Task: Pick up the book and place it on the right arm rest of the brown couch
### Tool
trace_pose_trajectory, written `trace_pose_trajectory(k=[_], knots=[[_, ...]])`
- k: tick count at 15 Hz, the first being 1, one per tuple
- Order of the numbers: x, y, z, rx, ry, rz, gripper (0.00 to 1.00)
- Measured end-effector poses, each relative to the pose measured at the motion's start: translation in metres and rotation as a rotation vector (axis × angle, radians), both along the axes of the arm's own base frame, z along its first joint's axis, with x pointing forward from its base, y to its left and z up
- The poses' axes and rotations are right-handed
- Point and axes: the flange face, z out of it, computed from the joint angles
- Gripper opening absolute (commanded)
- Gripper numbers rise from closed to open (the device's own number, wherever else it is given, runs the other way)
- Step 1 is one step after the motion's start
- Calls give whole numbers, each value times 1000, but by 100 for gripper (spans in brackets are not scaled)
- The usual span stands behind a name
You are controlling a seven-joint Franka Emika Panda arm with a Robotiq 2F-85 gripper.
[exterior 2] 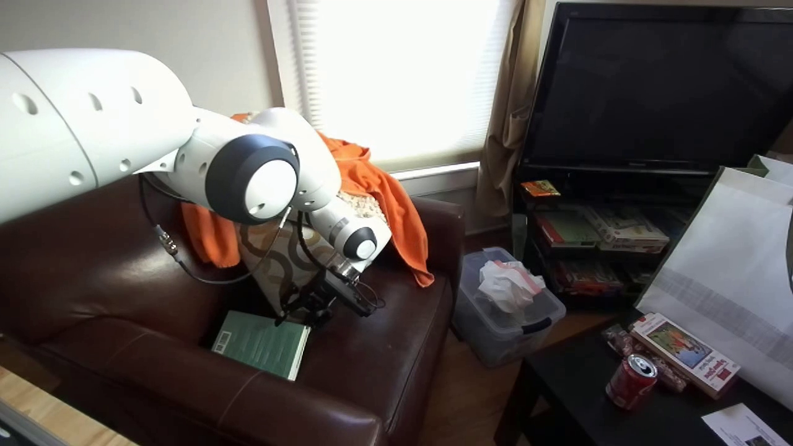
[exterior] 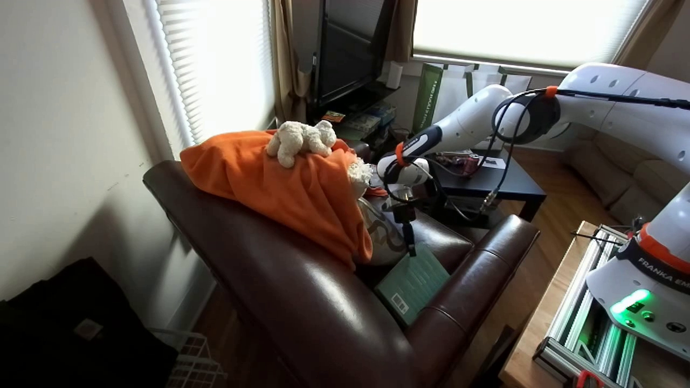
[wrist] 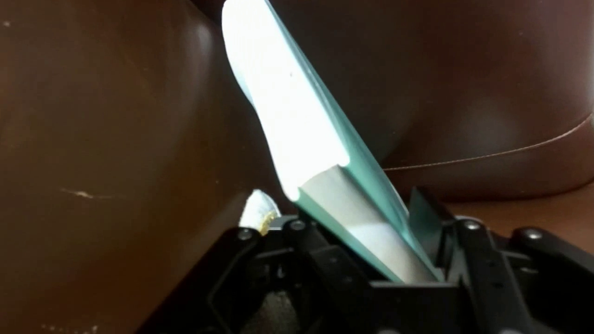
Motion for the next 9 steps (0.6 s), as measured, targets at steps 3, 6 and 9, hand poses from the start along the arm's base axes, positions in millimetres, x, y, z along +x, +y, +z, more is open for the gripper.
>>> trace_pose_trajectory(k=[3, 6, 9], knots=[[2, -7, -1, -19, -7, -23, 14], [2, -23, 0, -16, -9, -55, 10], [1, -43, 2, -9, -15, -85, 10]])
